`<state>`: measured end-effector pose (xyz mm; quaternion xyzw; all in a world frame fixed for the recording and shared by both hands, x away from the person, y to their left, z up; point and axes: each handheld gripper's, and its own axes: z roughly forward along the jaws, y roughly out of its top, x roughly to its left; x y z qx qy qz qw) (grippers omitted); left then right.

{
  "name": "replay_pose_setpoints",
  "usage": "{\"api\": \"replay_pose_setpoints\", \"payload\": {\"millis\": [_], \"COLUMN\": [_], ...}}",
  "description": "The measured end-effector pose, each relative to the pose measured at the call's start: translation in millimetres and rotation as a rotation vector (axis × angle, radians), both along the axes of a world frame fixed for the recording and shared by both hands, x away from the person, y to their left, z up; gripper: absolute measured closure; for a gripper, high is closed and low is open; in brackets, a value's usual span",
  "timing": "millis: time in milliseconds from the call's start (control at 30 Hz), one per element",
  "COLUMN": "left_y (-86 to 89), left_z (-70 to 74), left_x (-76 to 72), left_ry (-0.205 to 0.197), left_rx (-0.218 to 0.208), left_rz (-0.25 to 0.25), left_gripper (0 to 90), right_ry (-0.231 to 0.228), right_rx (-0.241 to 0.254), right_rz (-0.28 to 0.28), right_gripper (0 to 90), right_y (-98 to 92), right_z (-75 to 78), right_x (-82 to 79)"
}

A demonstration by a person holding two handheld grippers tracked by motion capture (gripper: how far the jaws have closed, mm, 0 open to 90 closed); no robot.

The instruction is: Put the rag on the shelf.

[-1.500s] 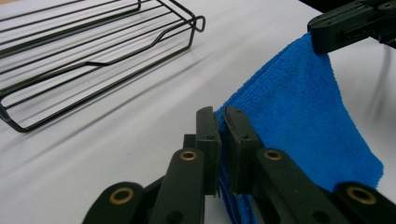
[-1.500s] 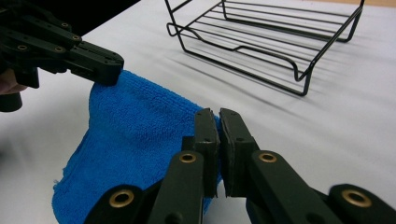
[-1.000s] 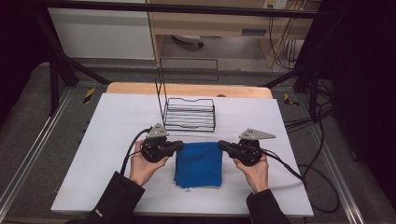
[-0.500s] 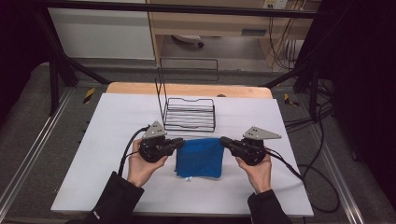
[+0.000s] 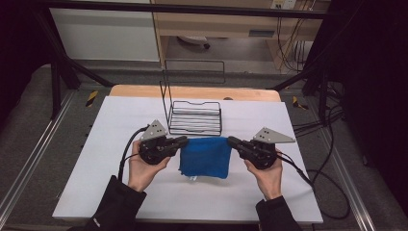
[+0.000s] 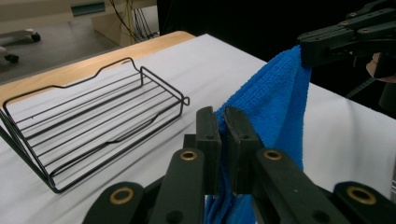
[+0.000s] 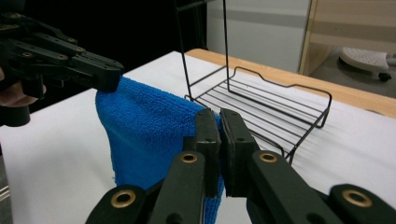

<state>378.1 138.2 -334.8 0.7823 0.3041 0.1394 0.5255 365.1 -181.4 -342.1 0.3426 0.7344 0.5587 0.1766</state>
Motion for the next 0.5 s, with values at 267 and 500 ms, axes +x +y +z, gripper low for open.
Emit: {"api": "replay_pose_setpoints", "payload": {"millis": [267,500], "left_y": [0.5,1.2], "left_z": [16.0,27.2], "left_x": [0.0,3.6], "left_ry": [-0.041,-0.07], "left_rx": [-0.023,-0.049], "left_rz": [0.009,0.027], "left_gripper": [85.0,85.1], "right_ry": [-0.043,-0.086], "right_rx": [0.006,0.027], "right_rz": [-0.01,-0.034], "right_gripper": [87.1,87.1], "right_y": [0.6,2.4], "right_z": [13.8,26.1], "right_x": [-2.2,0.4]}}
